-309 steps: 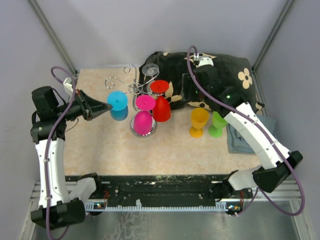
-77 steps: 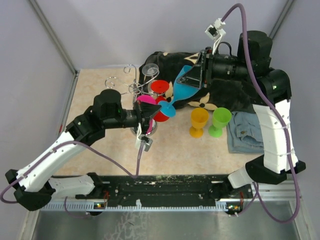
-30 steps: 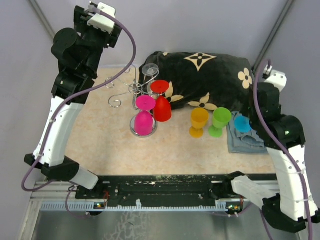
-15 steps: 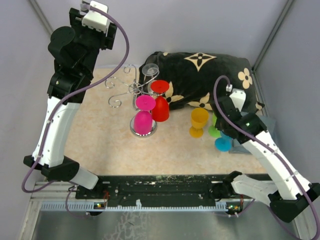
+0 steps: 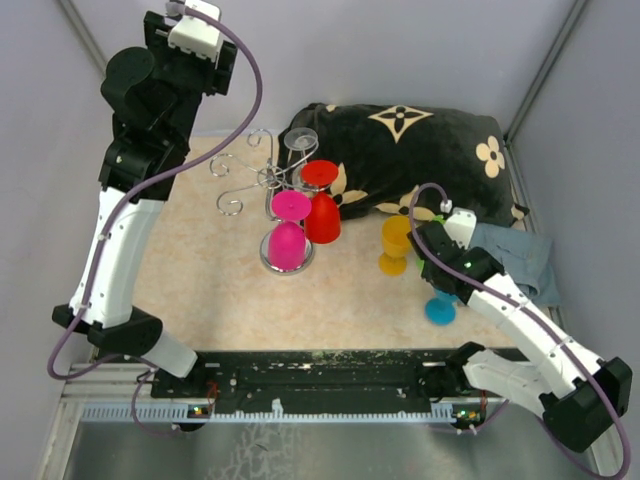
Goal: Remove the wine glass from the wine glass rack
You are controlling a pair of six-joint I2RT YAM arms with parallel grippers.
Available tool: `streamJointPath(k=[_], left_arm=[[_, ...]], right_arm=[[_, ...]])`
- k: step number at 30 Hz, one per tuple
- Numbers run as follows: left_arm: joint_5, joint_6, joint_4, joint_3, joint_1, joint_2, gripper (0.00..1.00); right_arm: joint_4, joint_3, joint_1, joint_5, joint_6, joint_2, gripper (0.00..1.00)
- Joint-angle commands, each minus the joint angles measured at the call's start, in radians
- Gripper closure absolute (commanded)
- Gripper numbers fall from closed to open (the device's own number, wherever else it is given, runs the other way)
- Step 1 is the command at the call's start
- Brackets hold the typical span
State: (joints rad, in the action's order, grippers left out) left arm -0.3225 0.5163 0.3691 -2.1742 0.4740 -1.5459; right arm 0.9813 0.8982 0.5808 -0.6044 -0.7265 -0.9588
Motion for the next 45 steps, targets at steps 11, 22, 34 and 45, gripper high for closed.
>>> streamJointPath(k=[11, 22, 34, 45], left_arm=[[0.032, -0.005, 0.011, -0.03, -0.005, -0.02, 0.24], [0.032, -0.002, 0.011, -0.024, -0.005, -0.013, 0.27], [0.032, -0.019, 0.014, -0.015, -0.005, -0.006, 0.28], [0.025, -0.044, 0.032, -0.006, -0.005, 0.003, 0.27]], right_arm=[[-0.199, -0.07, 0.008, -0.038, -0.011, -0.047, 1.0], [-0.144, -0.045, 0.008, -0.027, -0.024, 0.005, 0.81], [-0.015, 0.025, 0.008, -0.026, -0.046, 0.085, 0.62], [0.078, 0.218, 0.008, -0.034, -0.007, 0.093, 0.53]])
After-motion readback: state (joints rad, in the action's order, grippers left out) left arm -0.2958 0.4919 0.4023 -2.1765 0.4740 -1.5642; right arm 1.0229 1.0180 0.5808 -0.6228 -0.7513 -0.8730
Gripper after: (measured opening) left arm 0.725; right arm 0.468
